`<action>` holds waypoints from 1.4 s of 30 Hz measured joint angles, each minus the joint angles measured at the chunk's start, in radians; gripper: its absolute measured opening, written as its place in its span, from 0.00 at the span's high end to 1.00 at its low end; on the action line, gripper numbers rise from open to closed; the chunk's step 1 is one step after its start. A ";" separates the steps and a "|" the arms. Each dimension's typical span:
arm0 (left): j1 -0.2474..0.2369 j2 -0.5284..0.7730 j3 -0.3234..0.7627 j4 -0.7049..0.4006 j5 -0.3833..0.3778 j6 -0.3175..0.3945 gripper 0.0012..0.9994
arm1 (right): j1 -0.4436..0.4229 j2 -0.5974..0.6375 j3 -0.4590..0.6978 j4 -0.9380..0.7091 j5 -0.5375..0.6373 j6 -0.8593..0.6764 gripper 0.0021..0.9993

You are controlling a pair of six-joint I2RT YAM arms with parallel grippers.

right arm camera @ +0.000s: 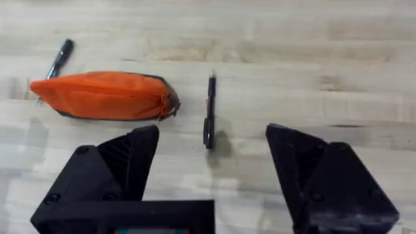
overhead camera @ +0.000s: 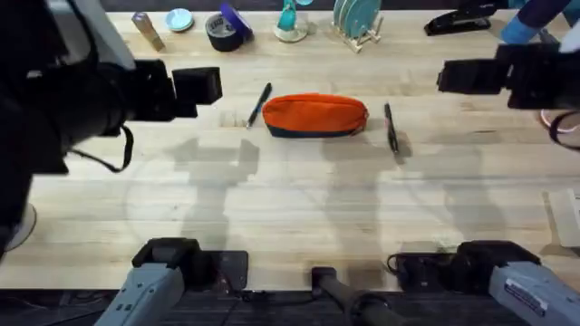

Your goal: Unzip the bag, pick up the pens from the table one at a time and place them inside, then zip the bag closed.

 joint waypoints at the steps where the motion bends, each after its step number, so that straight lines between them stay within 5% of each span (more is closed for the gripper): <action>1: 0.000 0.023 0.018 -0.016 0.003 0.000 0.01 | 0.000 0.028 0.018 -0.012 -0.002 0.000 0.00; 9: 0.000 0.191 0.107 -0.059 0.068 -0.002 0.01 | 0.000 0.168 0.063 -0.022 -0.006 0.004 0.00; 22: 0.000 0.300 0.107 0.002 0.127 0.016 0.01 | 0.000 0.178 0.063 -0.024 -0.007 0.007 0.00; 32: 0.018 0.300 0.107 0.065 0.293 0.298 0.01 | 0.000 0.178 0.063 -0.025 -0.007 0.007 0.00; 42: 0.182 0.416 0.108 0.077 0.764 0.651 0.01 | 0.000 0.179 0.064 0.016 -0.006 0.007 0.00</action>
